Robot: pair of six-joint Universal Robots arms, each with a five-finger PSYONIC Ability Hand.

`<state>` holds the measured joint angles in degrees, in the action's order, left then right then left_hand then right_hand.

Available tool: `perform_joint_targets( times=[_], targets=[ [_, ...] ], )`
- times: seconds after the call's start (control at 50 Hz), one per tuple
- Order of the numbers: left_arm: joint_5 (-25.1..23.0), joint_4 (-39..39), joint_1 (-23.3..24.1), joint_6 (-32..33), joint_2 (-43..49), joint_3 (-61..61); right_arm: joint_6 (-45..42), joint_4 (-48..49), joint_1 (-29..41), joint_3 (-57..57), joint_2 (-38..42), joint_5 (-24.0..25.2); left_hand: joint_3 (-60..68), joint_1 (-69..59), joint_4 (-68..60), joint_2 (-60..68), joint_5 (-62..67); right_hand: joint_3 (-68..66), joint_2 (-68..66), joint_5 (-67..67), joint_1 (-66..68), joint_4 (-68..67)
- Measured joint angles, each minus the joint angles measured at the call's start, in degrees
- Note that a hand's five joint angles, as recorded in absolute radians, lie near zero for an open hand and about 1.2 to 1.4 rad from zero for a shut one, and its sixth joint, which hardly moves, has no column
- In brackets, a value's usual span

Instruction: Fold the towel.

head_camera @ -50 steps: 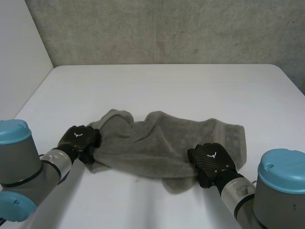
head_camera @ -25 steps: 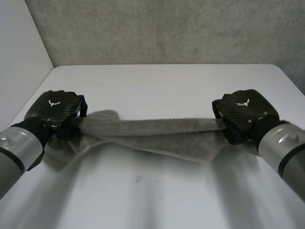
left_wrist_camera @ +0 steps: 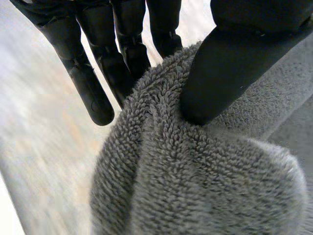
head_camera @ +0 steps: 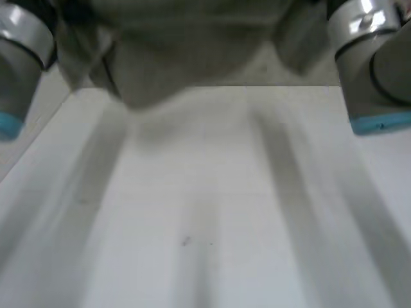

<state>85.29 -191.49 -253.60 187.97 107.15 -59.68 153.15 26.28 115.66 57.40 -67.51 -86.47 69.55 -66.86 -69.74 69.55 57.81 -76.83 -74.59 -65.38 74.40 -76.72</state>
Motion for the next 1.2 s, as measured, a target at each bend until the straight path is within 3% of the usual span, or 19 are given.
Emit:
perform_joint_targets(
  times=[0.12, 0.32, 0.48, 0.64, 0.84, 0.9, 0.94, 0.96, 1.0, 1.06, 1.2],
  targets=[
    [1.64, -2.78, 0.12, -3.09, -2.19, -1.22, 0.08, -0.52, -0.31, 1.64, -1.9, 0.18, 0.08, 0.0, 0.0, 0.04, -0.05, 0.01, 0.0, 0.0, 0.0, 0.0],
    [1.01, 0.76, -0.22, -2.97, -4.02, -21.31, -0.84, -27.23, -1.05, 8.13, -1.2, 1.35, 0.11, 0.0, -0.01, 0.1, -0.05, -0.03, 0.0, 0.0, 0.0, 0.0],
    [0.71, 4.51, -0.22, -0.43, -6.18, -34.48, -2.23, -41.57, -2.91, 11.12, -1.06, 1.11, 0.12, 0.0, -0.01, 0.11, -0.05, -0.03, 0.0, 0.0, 0.0, 0.0],
    [-1.3, 5.21, 0.79, 4.02, -5.09, -39.18, -2.22, -45.3, -3.03, 11.2, 2.55, 1.05, 0.12, 0.0, -0.01, 0.11, -0.05, -0.04, -0.03, 0.0, 0.0, 0.0],
    [-2.23, 1.51, 1.56, 5.77, 7.84, -33.71, -2.16, -42.81, -2.23, 8.92, 13.65, 0.79, -0.41, -0.54, 0.57, -0.4, -0.05, -0.63, -0.76, -0.54, -0.01, 0.0],
    [-2.2, 0.12, 1.56, 5.76, 11.0, -31.04, -2.03, -40.43, -2.17, 8.11, 15.89, 0.51, -14.28, 11.63, 14.54, -14.37, -11.41, 14.62, 13.43, 14.07, -13.08, 14.64],
    [-2.15, -0.73, 1.55, 5.7, 12.67, -29.22, -1.73, -38.4, -2.17, 7.75, 16.8, 0.04, -26.05, 23.36, 25.97, -26.13, -24.19, 35.83, 35.46, 36.61, -34.89, 36.05],
    [-2.14, -0.85, 1.55, 5.69, 12.91, -28.91, -1.59, -37.93, -2.17, 7.69, 16.9, -0.13, -27.3, 25.17, 27.58, -28.33, -25.75, 40.5, 40.05, 41.64, -39.36, 40.69],
    [-2.05, -1.26, 1.52, 5.63, 13.56, -27.68, -0.87, -36.41, -2.18, 7.62, 16.93, -0.88, -46.85, 44.48, 47.24, -47.1, -45.14, 57.52, 56.6, 58.51, -55.74, 57.38],
    [-1.94, -1.33, 1.47, 5.56, 12.98, -27.13, 1.1, -35.2, -2.23, 7.92, 15.73, -1.97, -54.81, 51.92, 54.92, -54.78, -52.27, 62.96, 60.44, 61.94, -60.33, 61.81],
    [-1.82, -1.0, 1.52, 5.41, 6.52, -30.27, 6.84, -33.37, -2.76, 11.07, 9.68, -3.04, -59.26, 56.23, 59.51, -59.33, -55.86, 62.98, 60.44, 61.95, -60.87, 61.81]
  ],
)
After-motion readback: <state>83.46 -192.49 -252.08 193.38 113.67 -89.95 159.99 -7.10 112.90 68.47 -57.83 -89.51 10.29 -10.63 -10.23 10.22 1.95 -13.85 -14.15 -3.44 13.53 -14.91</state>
